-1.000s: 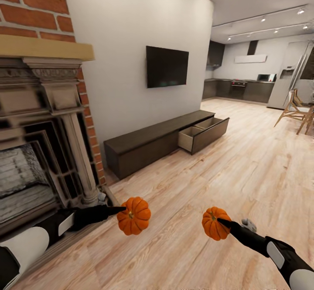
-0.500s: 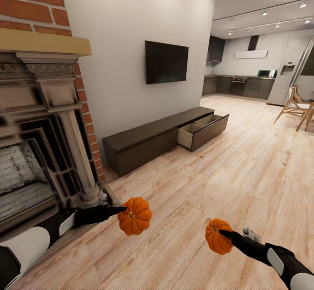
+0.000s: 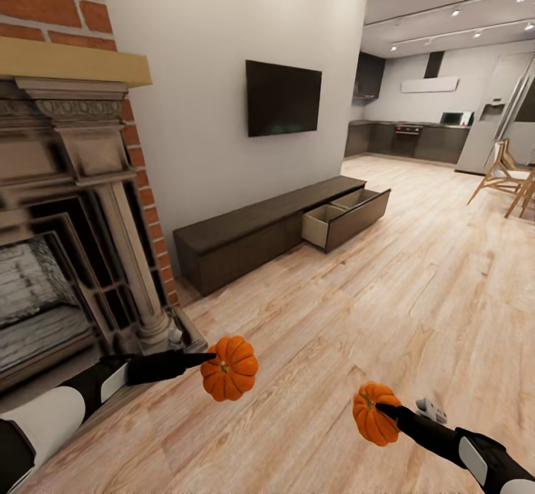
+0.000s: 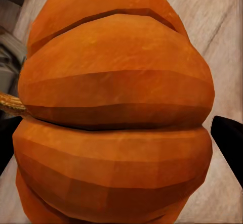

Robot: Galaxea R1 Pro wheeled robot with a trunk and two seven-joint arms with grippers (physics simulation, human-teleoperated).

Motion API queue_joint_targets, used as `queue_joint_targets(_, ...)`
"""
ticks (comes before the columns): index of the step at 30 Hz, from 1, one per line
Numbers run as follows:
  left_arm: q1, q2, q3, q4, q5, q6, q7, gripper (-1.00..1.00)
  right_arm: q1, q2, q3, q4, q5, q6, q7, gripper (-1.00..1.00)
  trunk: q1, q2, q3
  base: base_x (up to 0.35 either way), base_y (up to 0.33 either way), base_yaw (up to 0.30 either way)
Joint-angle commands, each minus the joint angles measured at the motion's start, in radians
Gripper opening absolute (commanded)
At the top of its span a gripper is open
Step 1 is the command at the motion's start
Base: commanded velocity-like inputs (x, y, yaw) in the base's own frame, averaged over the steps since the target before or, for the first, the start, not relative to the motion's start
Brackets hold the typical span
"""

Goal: Place each of the two pumpkins and all three candles from the living room inside a cabinet in the living room (use any cabinet), then make sure every cabinet is closed, and position the cauldron so it is next to a table in the living room.

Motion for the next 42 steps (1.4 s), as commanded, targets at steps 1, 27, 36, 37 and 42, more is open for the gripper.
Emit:
queue_joint_targets(1, 0.000, 0.000, 0.001, 0.000, 0.000, -0.001, 0.001, -1.00, 0.000, 0.000, -0.001, 0.008, -0.002, 0.000, 0.000, -1.00, 0.000, 0.000, -0.002, 0.000, 0.000, -0.072)
queue_joint_targets(27, 0.017, 0.000, -0.199, 0.054, 0.002, -0.009, -0.001, -1.00, 0.006, 0.004, -0.001, 0.131, 0.048, -0.118, 0.001, -1.00, 0.000, 0.000, -0.040, 0.000, 0.000, -0.144)
queue_joint_targets(36, 0.017, 0.001, -0.199, 0.054, 0.002, -0.009, -0.001, -1.00, 0.006, 0.004, -0.001, 0.136, 0.051, -0.117, 0.000, -1.00, 0.000, 0.000, -0.053, 0.000, 0.000, -0.148)
queue_joint_targets(37, 0.017, 0.001, -0.199, 0.054, 0.002, -0.009, -0.001, -1.00, 0.006, 0.004, 0.000, 0.136, 0.053, -0.116, 0.002, -1.00, 0.000, 0.000, -0.055, 0.000, 0.000, -0.076)
queue_joint_targets(42, 0.017, 0.002, -0.199, 0.054, 0.002, -0.009, -0.001, -1.00, 0.006, 0.006, 0.025, 0.135, 0.116, -0.113, 0.008, -1.00, 0.000, 0.000, -0.063, 0.000, 0.000, -0.023)
